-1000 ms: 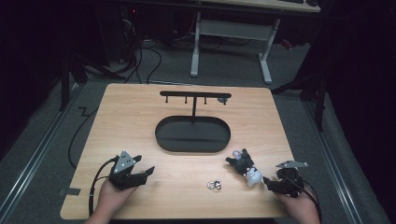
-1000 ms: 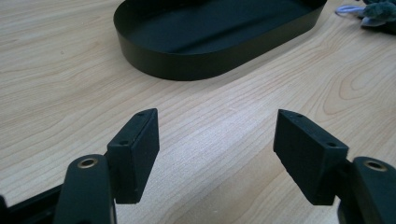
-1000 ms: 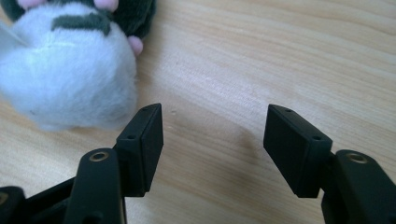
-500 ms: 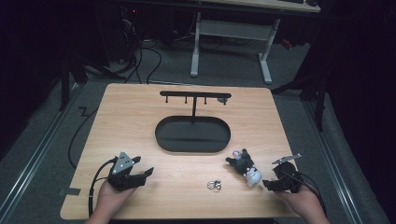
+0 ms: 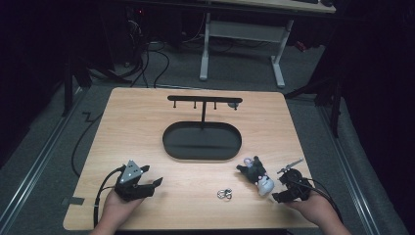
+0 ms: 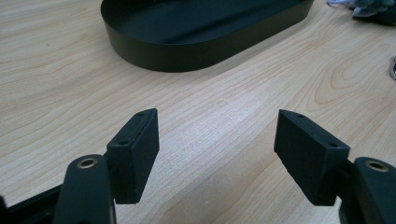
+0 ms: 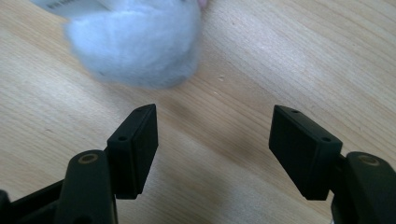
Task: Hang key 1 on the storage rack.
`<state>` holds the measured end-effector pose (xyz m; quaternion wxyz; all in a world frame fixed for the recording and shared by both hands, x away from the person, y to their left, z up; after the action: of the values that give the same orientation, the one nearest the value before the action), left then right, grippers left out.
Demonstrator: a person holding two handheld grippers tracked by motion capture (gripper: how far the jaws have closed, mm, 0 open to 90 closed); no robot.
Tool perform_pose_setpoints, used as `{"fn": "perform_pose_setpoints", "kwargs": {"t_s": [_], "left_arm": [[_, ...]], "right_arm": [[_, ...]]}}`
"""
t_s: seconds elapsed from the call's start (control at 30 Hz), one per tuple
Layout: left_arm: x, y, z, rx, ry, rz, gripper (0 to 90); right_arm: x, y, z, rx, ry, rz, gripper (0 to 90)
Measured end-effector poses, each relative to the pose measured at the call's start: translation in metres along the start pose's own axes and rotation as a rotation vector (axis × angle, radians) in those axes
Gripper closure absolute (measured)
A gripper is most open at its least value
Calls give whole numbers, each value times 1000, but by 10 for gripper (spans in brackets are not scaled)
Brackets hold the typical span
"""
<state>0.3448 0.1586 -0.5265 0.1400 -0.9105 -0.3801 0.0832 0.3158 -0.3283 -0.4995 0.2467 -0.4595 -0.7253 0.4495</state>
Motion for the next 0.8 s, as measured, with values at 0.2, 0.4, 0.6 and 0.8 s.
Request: {"fn": "perform_pose_setpoints", "kwargs": {"t_s": [0.2, 0.4, 0.6, 0.8], "left_arm": [[-1, -2, -2, -16, -2, 9, 315], [-1, -2, -3, -21, -4, 14, 313], [-2, -1, -3, -21, 0, 19, 313], [-1, -1, -3, -16, -4, 22, 312]], "right_arm": [[2, -4, -6, 28, 12, -25, 312], [6, -8, -9, 44, 29, -49, 246], [15, -7, -18, 59, 12, -68, 169], [20, -1, -30, 52, -4, -65, 174]]}}
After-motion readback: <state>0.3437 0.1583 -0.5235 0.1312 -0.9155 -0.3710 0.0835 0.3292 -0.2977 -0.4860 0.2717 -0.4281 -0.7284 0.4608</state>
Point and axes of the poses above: each handheld gripper's, and its own axes: y roughly forward along the jaws, z roughly out of its underside, x roughly to its left, the point moved 2 cm from there along y, roughly forward along the jaws, and after that the axes turned 15 degrees about -x, right-handed, at the moved point
